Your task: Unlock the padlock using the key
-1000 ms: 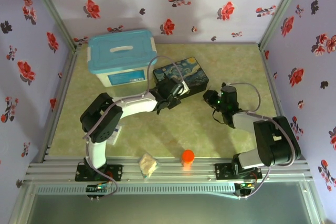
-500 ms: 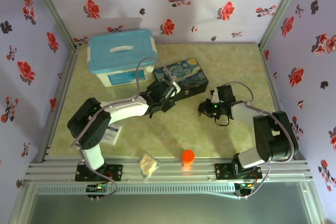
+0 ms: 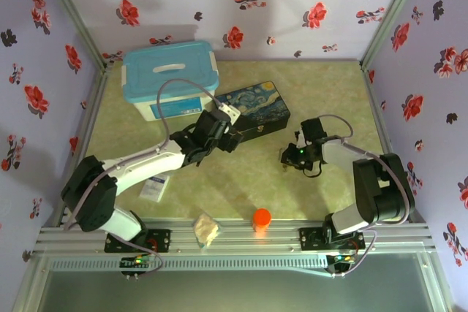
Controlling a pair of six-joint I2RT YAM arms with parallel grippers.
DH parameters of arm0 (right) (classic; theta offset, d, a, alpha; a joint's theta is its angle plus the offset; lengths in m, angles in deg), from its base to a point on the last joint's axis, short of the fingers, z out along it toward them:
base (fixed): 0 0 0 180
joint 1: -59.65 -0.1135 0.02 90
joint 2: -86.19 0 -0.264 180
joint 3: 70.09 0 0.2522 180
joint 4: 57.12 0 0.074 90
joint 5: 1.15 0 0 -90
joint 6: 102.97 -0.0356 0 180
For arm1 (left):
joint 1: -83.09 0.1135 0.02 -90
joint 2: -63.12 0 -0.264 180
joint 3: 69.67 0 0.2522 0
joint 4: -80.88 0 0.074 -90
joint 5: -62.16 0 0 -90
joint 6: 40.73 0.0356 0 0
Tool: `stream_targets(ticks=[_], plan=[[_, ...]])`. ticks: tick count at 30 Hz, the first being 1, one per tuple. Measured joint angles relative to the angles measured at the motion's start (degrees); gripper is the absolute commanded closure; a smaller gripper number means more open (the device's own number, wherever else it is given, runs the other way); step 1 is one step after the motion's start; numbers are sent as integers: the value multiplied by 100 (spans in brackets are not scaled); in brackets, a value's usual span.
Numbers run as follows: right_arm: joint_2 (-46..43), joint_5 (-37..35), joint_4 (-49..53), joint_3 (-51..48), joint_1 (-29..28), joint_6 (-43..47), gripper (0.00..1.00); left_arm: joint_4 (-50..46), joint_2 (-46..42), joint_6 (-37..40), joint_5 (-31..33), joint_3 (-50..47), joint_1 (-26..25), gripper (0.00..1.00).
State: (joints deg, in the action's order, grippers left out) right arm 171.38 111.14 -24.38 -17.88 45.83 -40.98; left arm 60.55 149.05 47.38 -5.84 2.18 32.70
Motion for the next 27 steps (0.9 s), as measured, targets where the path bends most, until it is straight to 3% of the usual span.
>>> stream_targets(ticks=[6,14,16,18,22,27], plan=[[-22,-267,197,98,-11,129,69,33,-83,-293,-105,-267,20,0],[-330,-1215,553,319,-273,299,45,92,-940,-1014,-118,-828,358,0],[-483,-1521,588,404,-378,361,29,168,-1445,-1270,-66,-1117,540,0],[-776,-1915,592,468,-433,424,1,201,-2000,-1456,94,-1438,820,0],[-1412,-2944,238,450,-402,699,1,505,-2728,-1394,509,-2175,1744,0],[-1766,-4068,-1891,-439,-17,1587,1,1410,-2739,-763,807,-3084,2990,0]])
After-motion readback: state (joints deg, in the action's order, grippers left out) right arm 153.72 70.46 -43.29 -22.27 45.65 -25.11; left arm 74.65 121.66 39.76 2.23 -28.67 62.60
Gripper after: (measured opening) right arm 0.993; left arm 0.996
